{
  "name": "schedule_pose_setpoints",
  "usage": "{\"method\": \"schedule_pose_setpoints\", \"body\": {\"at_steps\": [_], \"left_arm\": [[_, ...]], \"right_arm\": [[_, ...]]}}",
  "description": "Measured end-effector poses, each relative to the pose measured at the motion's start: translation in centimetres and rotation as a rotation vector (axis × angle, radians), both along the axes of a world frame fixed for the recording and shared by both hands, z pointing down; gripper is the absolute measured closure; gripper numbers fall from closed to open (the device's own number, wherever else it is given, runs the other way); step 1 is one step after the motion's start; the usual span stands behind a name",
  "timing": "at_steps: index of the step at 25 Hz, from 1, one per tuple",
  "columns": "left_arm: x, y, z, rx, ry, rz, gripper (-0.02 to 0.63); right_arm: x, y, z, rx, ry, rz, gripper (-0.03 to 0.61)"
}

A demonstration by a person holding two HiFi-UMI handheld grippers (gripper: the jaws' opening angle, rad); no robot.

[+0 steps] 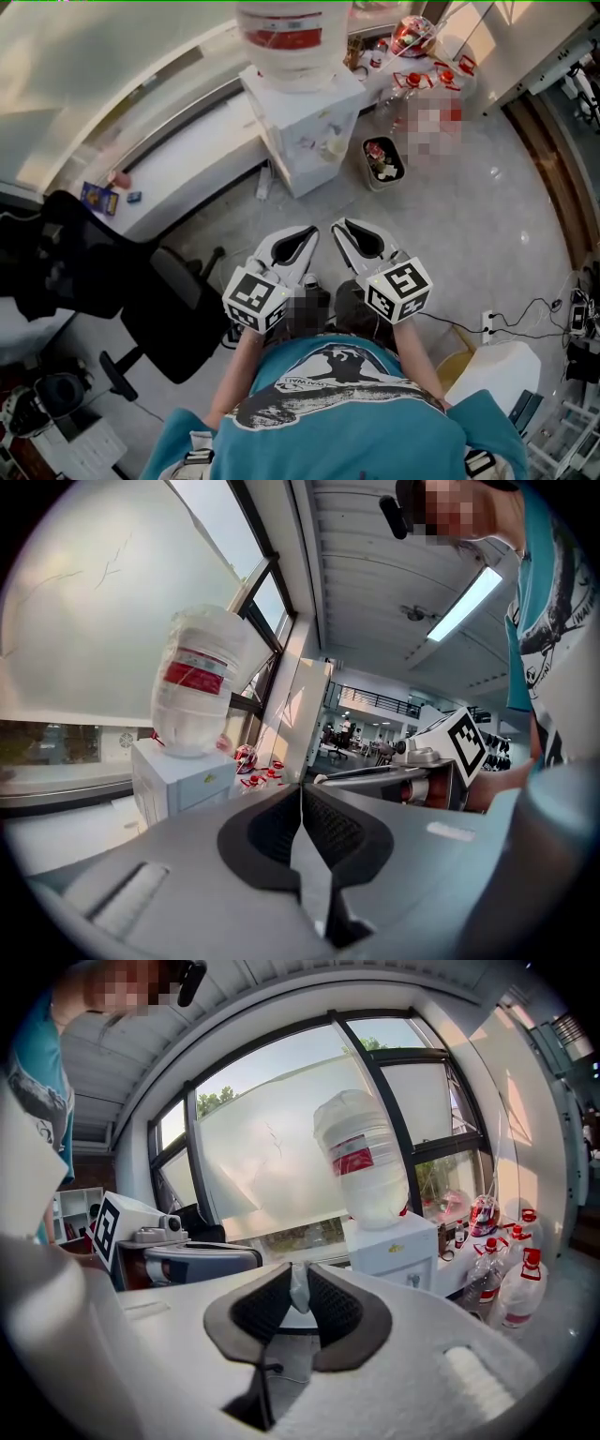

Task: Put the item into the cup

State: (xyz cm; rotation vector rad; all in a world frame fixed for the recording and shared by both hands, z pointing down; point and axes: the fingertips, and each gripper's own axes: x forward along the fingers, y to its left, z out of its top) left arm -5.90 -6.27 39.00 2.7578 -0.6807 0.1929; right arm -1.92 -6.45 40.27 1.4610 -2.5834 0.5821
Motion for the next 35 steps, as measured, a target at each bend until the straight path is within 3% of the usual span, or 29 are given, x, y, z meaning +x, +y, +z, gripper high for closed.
{"method": "schedule_pose_setpoints", "body": {"at_steps": [17,35], "left_arm": [[1.6,-2.3,0.8,-0.017,-0.023,-0.031,0.609],[7.6,-14.5,3.0,-0.069,-0.058,-0.207,0.609]], "right_arm": [[2.1,-3.3,1.4,-0.03,-0.025,-0.03,0.525],[10.3,-14.5,6.7,-0.131,0.011,-0.167,0.525]]}}
